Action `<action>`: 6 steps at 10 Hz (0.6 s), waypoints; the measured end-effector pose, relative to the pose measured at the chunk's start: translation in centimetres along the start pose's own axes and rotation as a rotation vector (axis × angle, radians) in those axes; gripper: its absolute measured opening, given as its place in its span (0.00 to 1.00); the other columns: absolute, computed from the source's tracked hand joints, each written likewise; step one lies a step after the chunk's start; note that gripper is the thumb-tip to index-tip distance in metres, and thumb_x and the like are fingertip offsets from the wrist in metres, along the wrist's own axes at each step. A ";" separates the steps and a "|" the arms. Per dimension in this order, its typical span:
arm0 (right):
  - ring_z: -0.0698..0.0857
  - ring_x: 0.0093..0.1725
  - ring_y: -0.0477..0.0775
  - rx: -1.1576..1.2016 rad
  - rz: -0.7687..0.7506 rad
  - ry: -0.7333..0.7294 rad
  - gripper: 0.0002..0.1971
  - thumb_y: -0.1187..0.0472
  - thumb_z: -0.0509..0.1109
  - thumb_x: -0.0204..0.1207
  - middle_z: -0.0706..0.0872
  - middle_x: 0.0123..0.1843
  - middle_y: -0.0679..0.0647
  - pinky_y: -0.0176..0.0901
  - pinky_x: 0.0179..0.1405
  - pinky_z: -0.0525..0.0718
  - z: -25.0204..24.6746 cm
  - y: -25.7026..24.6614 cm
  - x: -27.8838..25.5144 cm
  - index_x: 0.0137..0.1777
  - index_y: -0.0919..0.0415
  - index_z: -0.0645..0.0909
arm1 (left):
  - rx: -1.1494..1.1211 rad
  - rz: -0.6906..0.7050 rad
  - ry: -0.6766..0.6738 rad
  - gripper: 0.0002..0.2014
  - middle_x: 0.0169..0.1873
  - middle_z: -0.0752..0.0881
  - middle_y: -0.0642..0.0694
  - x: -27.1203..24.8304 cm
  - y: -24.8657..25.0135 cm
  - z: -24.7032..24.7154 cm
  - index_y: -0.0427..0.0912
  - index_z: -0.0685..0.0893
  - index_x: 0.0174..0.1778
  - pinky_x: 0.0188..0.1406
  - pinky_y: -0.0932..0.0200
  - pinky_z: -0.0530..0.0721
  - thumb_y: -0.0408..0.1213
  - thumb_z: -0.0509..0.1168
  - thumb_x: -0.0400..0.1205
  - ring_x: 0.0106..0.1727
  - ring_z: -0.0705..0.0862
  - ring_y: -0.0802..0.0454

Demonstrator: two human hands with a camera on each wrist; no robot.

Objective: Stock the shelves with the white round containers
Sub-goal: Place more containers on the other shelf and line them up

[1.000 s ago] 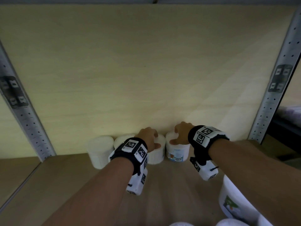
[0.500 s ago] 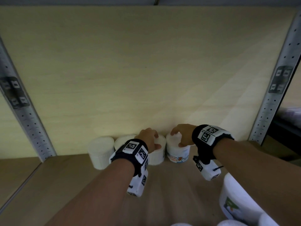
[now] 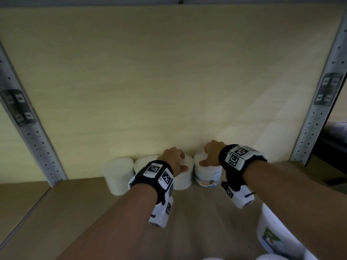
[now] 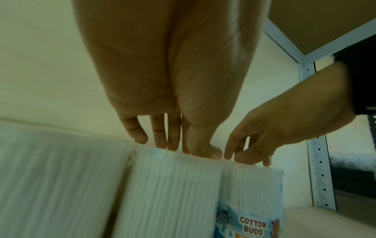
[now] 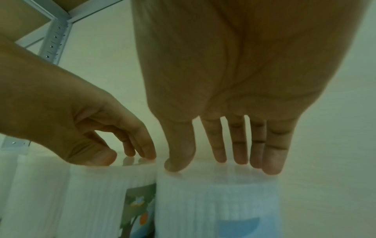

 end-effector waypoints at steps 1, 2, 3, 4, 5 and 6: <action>0.79 0.69 0.63 0.013 -0.029 -0.037 0.30 0.45 0.66 0.79 0.78 0.72 0.62 0.51 0.70 0.79 -0.1 0.1 0.0 0.73 0.66 0.75 | -0.005 -0.006 0.000 0.25 0.72 0.72 0.41 0.0 0.0 0.0 0.42 0.74 0.72 0.72 0.42 0.72 0.45 0.68 0.80 0.74 0.71 0.41; 0.75 0.74 0.63 0.044 -0.080 -0.068 0.31 0.49 0.70 0.78 0.72 0.77 0.60 0.52 0.73 0.75 0.1 0.5 0.2 0.77 0.62 0.70 | 0.001 -0.004 0.001 0.25 0.72 0.72 0.41 -0.1 0.1 -0.1 0.42 0.73 0.72 0.73 0.42 0.71 0.45 0.68 0.80 0.74 0.71 0.41; 0.72 0.77 0.60 0.077 -0.119 -0.061 0.32 0.54 0.72 0.77 0.69 0.80 0.56 0.51 0.75 0.73 0.1 0.9 0.3 0.79 0.58 0.68 | -0.002 -0.007 0.001 0.25 0.73 0.72 0.41 -0.1 0.1 -0.1 0.42 0.73 0.72 0.73 0.42 0.71 0.45 0.68 0.80 0.74 0.71 0.41; 0.71 0.78 0.59 0.060 -0.141 -0.073 0.32 0.56 0.71 0.77 0.69 0.80 0.56 0.50 0.75 0.73 0.1 1.0 0.4 0.80 0.57 0.67 | -0.011 -0.006 0.003 0.25 0.72 0.72 0.42 -0.2 0.1 -0.2 0.43 0.74 0.72 0.73 0.42 0.71 0.45 0.68 0.80 0.74 0.71 0.42; 0.72 0.77 0.59 0.052 -0.158 -0.070 0.32 0.56 0.72 0.77 0.70 0.79 0.57 0.49 0.75 0.74 0.0 0.9 0.5 0.80 0.58 0.67 | -0.001 0.004 0.002 0.24 0.72 0.72 0.42 -0.2 0.1 -0.2 0.43 0.74 0.72 0.73 0.42 0.71 0.46 0.68 0.80 0.74 0.70 0.42; 0.74 0.76 0.59 0.039 -0.166 -0.064 0.32 0.55 0.72 0.77 0.72 0.78 0.57 0.49 0.73 0.75 0.0 0.9 0.6 0.79 0.60 0.68 | 0.006 0.018 -0.011 0.24 0.72 0.72 0.42 -0.3 0.1 -0.3 0.43 0.74 0.71 0.73 0.43 0.71 0.46 0.67 0.80 0.74 0.71 0.42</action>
Point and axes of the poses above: each hand's wrist, its own x-axis towards the middle knuckle, its own z-axis out of the palm, y = z × x, the point moved 4 cm from there along x, towards the middle knuckle
